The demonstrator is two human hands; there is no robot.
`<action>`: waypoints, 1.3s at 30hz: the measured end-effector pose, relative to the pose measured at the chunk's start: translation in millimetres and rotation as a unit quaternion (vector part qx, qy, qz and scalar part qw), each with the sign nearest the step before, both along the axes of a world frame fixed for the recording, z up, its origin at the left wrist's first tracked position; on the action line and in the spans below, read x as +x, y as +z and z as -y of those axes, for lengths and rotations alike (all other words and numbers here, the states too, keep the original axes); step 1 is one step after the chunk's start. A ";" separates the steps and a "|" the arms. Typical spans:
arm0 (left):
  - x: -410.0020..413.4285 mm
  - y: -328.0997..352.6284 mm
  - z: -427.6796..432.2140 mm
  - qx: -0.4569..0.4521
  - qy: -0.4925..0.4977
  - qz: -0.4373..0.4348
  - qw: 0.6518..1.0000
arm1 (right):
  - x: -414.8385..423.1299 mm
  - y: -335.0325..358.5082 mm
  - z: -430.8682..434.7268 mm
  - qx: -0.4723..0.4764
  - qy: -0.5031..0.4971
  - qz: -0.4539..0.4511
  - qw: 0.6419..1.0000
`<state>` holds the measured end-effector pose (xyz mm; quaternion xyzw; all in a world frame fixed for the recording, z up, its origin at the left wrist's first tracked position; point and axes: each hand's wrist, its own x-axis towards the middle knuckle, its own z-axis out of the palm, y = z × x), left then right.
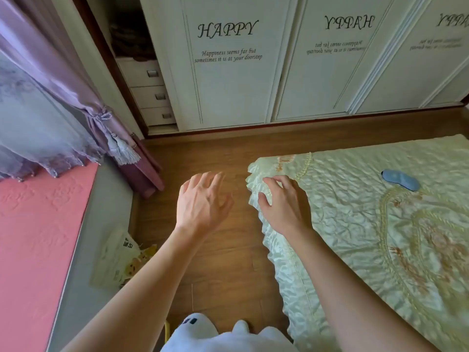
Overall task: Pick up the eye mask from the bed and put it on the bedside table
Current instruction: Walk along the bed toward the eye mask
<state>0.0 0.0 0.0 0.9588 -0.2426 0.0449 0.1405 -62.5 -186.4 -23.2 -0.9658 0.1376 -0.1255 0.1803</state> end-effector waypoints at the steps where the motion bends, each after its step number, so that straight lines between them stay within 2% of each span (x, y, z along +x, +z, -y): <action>1: 2.1 0.4 1.9 -0.006 -0.004 -0.007 1.000 | 1.1 0.9 3.9 -0.003 -0.004 0.004 1.000; 9: 45.9 2.5 9.1 0.006 0.019 0.007 1.000 | 51.5 0.7 18.5 -0.019 0.009 0.003 1.000; 14: 97.0 -2.2 17.5 0.012 0.017 0.014 1.000 | 105.3 -7.8 19.0 0.028 0.024 0.004 0.999; 16: 125.5 -6.0 20.7 0.015 0.014 0.014 1.000 | 132.6 -11.5 22.2 0.001 0.020 0.011 1.000; 23: 255.7 -10.7 28.9 0.012 0.012 -0.001 1.000 | 262.9 -11.4 28.0 0.034 0.002 -0.014 0.999; 28: 356.3 -2.8 34.9 0.004 0.003 0.003 1.000 | 352.6 1.8 36.5 0.013 -0.022 -0.027 0.999; 33: 425.9 0.0 48.1 -0.003 -0.013 -0.012 1.000 | 408.6 7.6 49.3 -0.028 -0.031 -0.065 0.997; 39: 503.0 -4.2 83.2 0.015 -0.034 -0.022 0.999 | 473.5 10.2 78.0 -0.028 -0.051 -0.074 0.996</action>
